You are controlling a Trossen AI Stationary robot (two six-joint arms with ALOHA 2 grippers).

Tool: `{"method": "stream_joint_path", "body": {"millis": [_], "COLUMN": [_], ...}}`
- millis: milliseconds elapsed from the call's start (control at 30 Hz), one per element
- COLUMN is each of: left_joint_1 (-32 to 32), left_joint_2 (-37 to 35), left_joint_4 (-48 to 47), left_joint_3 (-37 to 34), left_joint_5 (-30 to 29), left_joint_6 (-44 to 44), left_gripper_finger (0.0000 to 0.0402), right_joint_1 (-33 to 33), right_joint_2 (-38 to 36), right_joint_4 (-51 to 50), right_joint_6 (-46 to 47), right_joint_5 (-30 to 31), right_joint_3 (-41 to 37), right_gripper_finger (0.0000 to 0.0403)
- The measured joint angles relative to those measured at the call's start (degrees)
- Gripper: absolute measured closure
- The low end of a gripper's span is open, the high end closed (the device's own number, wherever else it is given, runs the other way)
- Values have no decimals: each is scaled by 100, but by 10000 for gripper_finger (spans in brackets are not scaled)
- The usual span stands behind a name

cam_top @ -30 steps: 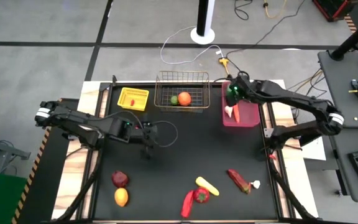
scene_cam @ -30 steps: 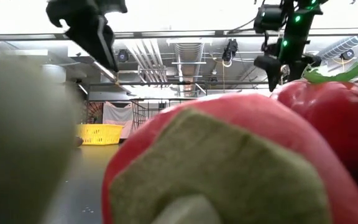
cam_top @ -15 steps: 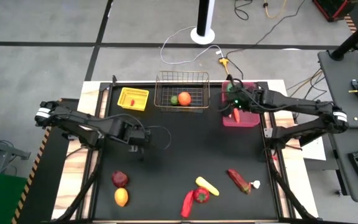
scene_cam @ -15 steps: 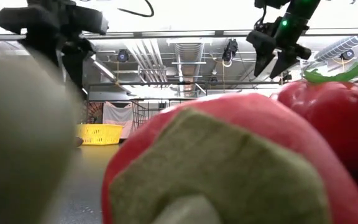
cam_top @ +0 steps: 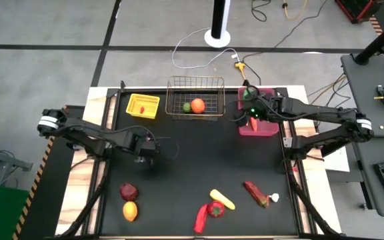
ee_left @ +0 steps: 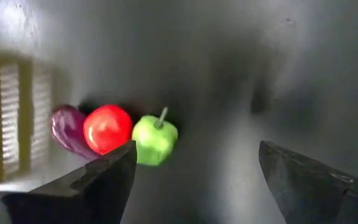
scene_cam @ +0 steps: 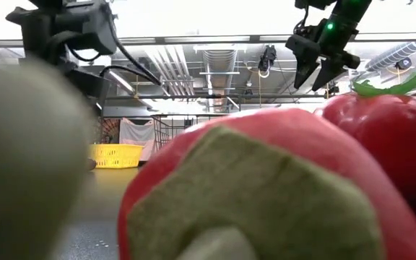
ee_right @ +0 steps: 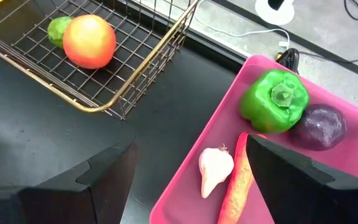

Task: Sort produce into baskets
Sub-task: Put the small green chili pepper into the yellow bin

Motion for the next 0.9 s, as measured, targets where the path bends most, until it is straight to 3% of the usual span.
{"method": "stream_joint_path", "body": {"millis": [467,900], "left_joint_1": [698,727], "left_joint_2": [0,363], "left_joint_4": [134,321], "left_joint_3": [9,-166], "left_joint_5": [1,5], "left_joint_6": [-269,-449], "left_gripper_finger": [87,87], "right_joint_1": [0,0], "right_joint_2": [2,4], "right_joint_4": [0,79], "right_joint_6": [-49,-212], "right_joint_5": [2,4], "right_joint_3": [0,0], "right_gripper_finger": [110,110]}}
